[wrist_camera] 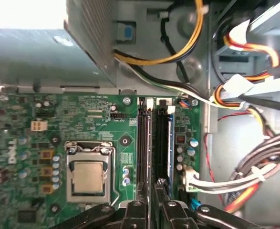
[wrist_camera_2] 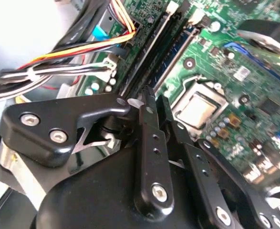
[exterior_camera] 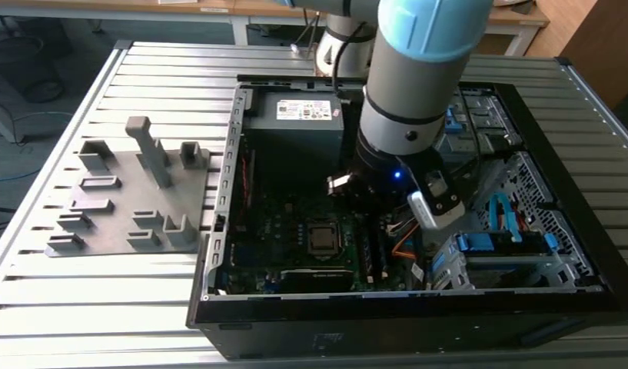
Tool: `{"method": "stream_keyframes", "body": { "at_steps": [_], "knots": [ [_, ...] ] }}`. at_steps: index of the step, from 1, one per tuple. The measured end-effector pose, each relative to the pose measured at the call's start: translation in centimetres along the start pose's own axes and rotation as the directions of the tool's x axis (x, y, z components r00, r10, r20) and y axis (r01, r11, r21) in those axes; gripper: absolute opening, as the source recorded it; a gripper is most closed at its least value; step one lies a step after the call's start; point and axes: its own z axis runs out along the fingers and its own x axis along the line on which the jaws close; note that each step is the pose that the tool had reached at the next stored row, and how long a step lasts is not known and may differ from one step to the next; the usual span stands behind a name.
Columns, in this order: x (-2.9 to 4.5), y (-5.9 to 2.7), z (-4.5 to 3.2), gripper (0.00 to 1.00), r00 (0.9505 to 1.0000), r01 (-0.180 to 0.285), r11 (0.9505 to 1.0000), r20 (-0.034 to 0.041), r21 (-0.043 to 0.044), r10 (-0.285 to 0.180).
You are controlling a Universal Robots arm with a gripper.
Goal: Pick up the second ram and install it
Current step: 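Insert the second ram into the second slot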
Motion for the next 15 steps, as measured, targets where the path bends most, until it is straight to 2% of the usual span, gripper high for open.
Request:
{"method": "stream_keyframes", "body": {
  "at_steps": [3, 5, 8, 15],
  "knots": [
    [-0.02, 0.26, -1.16, 0.19, 1.0, 0.0, 1.0, 0.0, -0.0001, 0.0],
    [-0.04, 0.37, -1.99, 0.1, 1.0, 0.0, 1.0, 0.0, -0.0001, 0.0],
    [-0.06, 0.5, -3.17, 0.1, 1.0, 0.0, 1.0, 0.0001, 0.0, 0.0],
    [-0.06, 0.5, -3.24, 0.1, 1.0, 0.0, 1.0, 0.0001, -0.0001, 0.0]
  ]
}}
